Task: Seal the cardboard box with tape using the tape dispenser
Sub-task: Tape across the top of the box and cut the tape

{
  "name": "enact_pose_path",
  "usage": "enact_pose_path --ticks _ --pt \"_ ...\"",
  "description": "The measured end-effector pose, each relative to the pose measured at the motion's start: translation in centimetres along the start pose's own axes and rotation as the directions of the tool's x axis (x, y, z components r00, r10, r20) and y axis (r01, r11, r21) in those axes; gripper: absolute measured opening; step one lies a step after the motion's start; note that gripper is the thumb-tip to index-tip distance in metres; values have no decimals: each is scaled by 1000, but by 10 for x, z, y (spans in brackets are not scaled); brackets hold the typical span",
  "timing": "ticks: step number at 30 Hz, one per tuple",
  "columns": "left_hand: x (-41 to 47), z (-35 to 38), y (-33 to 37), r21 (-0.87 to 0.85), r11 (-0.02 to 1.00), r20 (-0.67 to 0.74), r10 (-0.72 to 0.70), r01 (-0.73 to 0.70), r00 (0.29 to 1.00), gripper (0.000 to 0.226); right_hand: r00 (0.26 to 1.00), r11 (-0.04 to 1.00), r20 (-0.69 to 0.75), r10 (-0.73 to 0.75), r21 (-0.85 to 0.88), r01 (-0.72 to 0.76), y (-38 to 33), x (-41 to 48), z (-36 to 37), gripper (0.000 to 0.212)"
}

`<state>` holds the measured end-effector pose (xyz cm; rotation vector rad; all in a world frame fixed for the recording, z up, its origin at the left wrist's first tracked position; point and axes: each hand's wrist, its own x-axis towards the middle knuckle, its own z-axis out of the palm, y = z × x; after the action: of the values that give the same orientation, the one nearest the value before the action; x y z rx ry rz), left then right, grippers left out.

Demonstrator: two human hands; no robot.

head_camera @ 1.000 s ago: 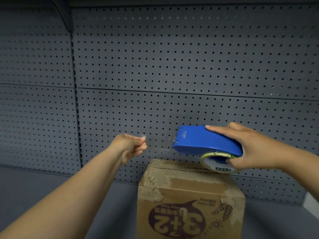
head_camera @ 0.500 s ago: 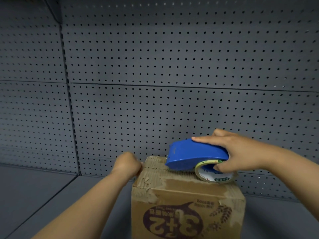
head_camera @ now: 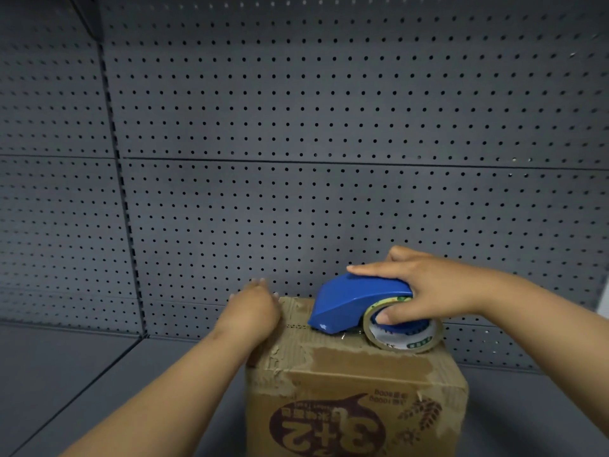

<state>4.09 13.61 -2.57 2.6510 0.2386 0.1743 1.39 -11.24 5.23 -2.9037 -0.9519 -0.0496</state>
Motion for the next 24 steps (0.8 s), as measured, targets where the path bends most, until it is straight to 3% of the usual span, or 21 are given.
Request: enact_pose_path --ticks 3,6,13,24 --pt "-11 9 12 45 980 147 185 -193 972 51 1000 1000 26 -8 5 8 1 4 -3 68" --pt "-10 22 11 98 978 281 150 -184 948 54 995 1000 103 3 -17 -1 2 5 -6 76" --pt "-14 18 18 169 966 326 133 -196 936 55 973 990 228 40 -143 -7 3 -3 -15 93" --pt "-12 19 14 145 978 335 94 -150 937 57 985 1000 171 -11 -8 13 58 -46 -20 87"
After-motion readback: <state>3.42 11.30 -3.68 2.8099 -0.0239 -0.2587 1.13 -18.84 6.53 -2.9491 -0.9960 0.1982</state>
